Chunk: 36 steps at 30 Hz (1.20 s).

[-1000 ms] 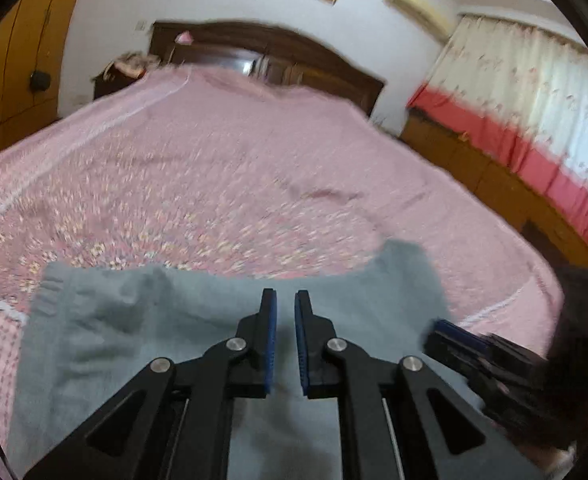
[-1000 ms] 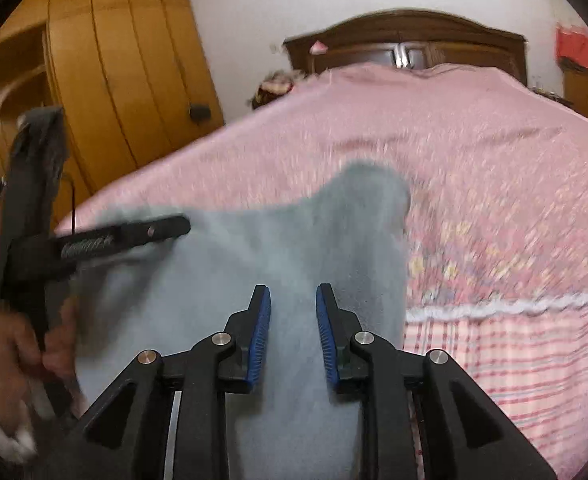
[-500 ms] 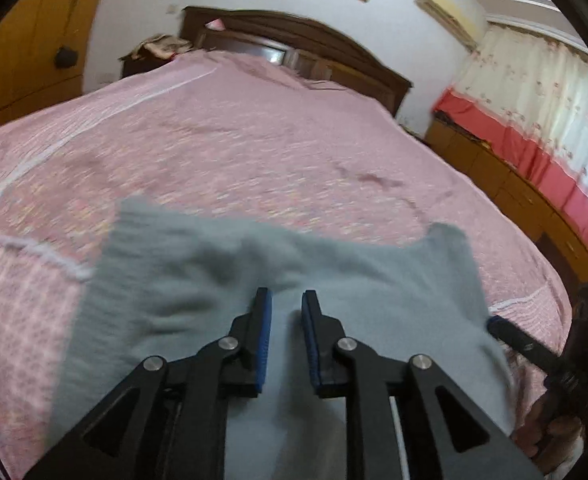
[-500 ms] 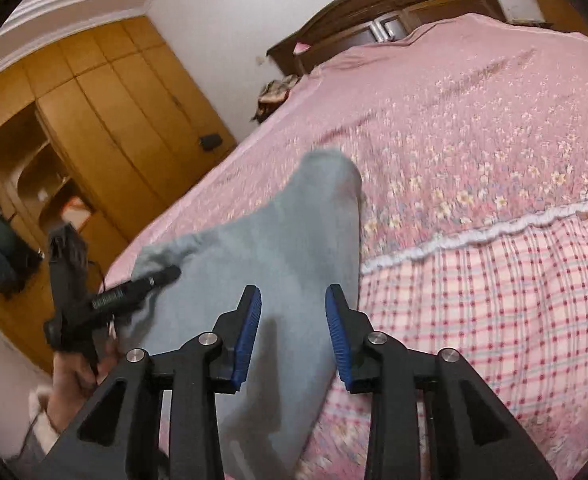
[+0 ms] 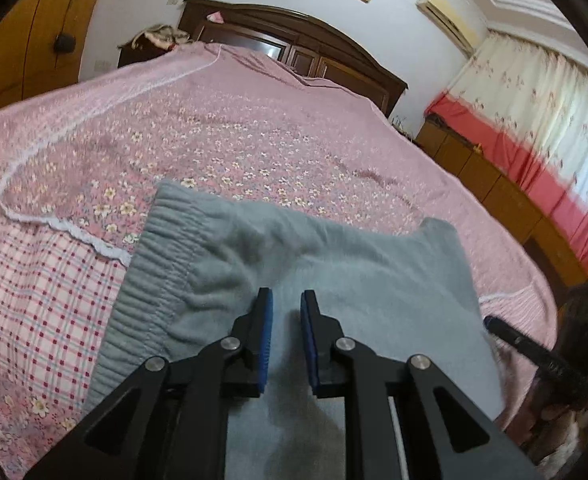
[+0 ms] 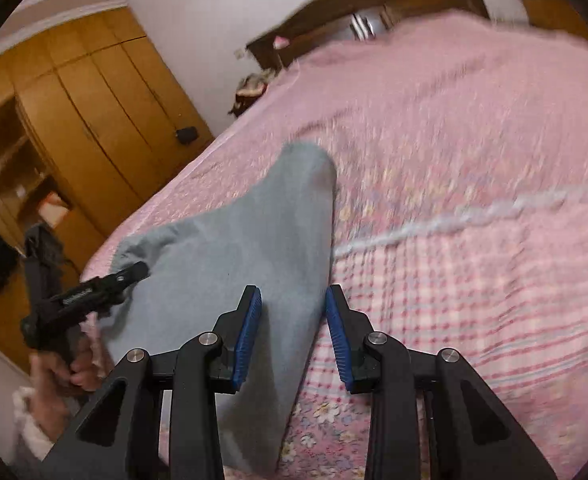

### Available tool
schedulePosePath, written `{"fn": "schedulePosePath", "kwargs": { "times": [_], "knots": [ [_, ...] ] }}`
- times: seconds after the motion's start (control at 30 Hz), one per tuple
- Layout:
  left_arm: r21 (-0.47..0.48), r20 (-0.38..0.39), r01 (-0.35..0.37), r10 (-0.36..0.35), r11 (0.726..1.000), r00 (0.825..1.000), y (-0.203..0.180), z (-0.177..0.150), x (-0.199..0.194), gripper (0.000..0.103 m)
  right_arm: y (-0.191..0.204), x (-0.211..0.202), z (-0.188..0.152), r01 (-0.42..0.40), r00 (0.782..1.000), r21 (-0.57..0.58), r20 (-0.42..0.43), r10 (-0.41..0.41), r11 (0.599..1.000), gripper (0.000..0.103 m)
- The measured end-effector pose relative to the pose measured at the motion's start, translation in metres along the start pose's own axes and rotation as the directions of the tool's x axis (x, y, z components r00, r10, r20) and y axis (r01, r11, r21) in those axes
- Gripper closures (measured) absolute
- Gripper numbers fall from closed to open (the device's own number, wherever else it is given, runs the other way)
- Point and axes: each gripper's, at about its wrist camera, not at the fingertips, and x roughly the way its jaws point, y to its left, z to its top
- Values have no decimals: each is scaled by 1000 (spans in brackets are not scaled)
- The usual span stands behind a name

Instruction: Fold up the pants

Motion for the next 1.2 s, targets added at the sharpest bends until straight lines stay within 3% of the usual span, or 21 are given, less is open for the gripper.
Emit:
{"fn": "schedulePosePath", "kwargs": {
  "times": [0.07, 0.13, 0.3, 0.43, 0.6, 0.7, 1.03, 1.2],
  "knots": [
    [-2, -3, -6, 6, 1000, 1000, 0, 2, 1, 88, -13, -1, 1, -58, 998, 60, -13, 59, 996, 70],
    [17, -6, -21, 21, 1000, 1000, -3, 2, 3, 88, -24, -3, 3, -64, 997, 95, -31, 67, 993, 83],
    [34, -4, -12, 13, 999, 1000, -3, -1, 1, 88, -42, 8, 11, -129, 986, 178, -82, 146, 976, 84],
    [35, -3, -14, 14, 999, 1000, -3, -4, 1, 88, -46, 25, 29, -168, 978, 149, -100, 184, 974, 84],
    [31, -1, -21, 22, 999, 1000, -5, -4, 2, 88, -46, 51, 52, -266, 950, 188, -117, 290, 946, 84],
    [26, 0, -20, 20, 999, 1000, -6, -4, 2, 88, -46, 56, 57, -284, 943, 198, -120, 311, 938, 84],
    [26, 0, -7, 7, 1000, 1000, -3, -6, -1, 88, -35, 41, 18, -366, 896, 193, -190, 401, 910, 83],
    [25, 3, -4, 4, 1000, 1000, -1, -8, -4, 88, -53, 65, 37, -415, 859, 323, -168, 483, 850, 86]
  ]
}}
